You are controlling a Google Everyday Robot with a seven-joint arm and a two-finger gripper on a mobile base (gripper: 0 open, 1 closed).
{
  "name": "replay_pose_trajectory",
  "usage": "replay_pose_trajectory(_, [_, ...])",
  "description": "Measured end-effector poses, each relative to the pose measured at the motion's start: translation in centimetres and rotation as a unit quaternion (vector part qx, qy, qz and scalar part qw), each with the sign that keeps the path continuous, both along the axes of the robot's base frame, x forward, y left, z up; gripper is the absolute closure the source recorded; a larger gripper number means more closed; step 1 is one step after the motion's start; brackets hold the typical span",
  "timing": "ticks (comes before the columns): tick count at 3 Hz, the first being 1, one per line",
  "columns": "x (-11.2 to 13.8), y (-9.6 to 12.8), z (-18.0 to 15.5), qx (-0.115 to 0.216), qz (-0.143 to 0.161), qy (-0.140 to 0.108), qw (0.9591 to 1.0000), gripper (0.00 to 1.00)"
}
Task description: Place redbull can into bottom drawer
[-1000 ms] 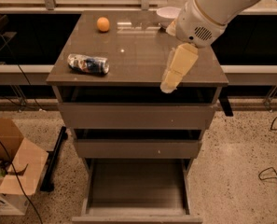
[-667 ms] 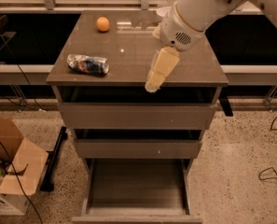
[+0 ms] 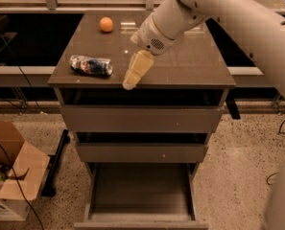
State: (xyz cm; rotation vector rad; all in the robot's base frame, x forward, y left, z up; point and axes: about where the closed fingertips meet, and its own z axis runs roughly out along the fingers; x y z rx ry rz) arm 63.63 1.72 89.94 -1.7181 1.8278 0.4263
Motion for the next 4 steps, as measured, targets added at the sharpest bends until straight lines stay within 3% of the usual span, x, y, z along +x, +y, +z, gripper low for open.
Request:
replay_pose_trajectory(2, [4.9,3.9,-3.5,0.056,0.015,0.029,0.9979,0.0])
replay_pose_trajectory(4, [7.4,7.8,-5.1,0.081,0.027,0.05,0.9951,0.0])
